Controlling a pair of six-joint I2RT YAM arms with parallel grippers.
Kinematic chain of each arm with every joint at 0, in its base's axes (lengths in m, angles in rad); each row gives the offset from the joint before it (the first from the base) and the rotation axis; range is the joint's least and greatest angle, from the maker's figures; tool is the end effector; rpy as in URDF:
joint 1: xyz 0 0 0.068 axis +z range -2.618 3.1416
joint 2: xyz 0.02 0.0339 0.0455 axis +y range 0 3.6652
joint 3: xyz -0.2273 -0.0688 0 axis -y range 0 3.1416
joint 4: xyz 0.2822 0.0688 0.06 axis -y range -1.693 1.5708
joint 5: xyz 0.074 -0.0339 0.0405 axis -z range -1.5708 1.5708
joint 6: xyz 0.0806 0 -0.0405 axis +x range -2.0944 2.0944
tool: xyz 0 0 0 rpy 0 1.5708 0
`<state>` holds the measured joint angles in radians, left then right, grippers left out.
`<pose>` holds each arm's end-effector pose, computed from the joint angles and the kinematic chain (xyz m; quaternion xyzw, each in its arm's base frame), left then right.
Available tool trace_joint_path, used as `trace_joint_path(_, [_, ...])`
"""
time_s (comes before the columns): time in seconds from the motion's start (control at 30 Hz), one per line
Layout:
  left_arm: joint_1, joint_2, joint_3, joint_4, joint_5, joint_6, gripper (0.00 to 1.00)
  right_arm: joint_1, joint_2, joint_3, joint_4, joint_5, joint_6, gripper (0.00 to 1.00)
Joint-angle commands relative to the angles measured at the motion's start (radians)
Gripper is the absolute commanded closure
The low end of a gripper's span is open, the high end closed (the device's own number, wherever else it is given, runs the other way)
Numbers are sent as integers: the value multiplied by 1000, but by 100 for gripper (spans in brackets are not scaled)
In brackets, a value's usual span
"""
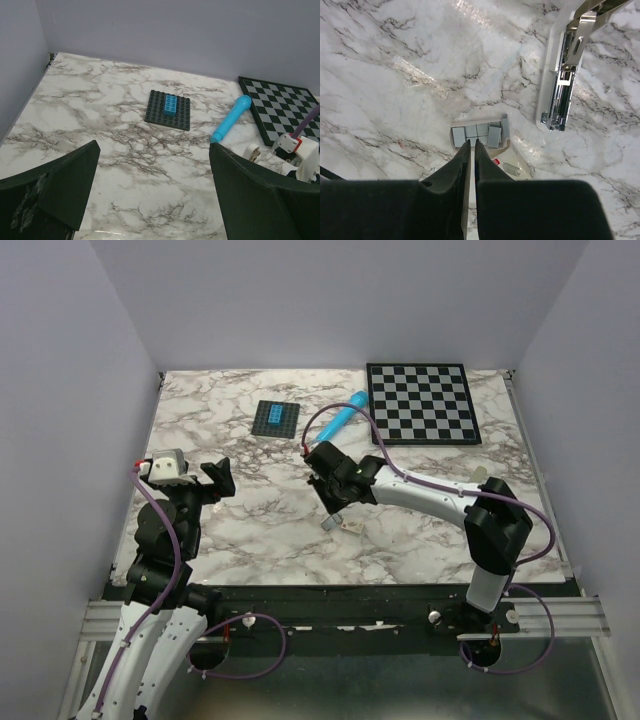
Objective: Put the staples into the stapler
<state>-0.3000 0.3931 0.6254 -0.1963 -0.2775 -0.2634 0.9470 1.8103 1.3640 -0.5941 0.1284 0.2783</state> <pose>0.2189 -0.0446 0.3294 -0.0869 0.6893 -0.1059 0.7114 0.2609 0.3448 0.1338 -0.3001 0.9152 0.0998 0.2496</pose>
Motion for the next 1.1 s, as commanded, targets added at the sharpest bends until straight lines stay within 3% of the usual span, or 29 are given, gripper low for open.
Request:
trace_joint_path(0.0, [10, 10, -7, 15, 17, -10, 1, -11, -29, -2, 33, 73, -45, 86])
trace_joint_path(0.13, [12, 23, -9, 17, 18, -10, 1, -19, -39, -9, 46, 65, -100, 85])
trace_joint_path(0.47, [13, 32, -10, 20, 34, -13, 1, -74, -13, -71, 50, -9, -83, 66])
trace_joint_path(0.87, [16, 29, -7, 20, 31, -10, 1, -111, 40, -83, 74, -136, -85, 64])
trace_joint_path(1.07, [16, 27, -9, 20, 35, -13, 1, -113, 46, -114, 70, -179, -56, 57])
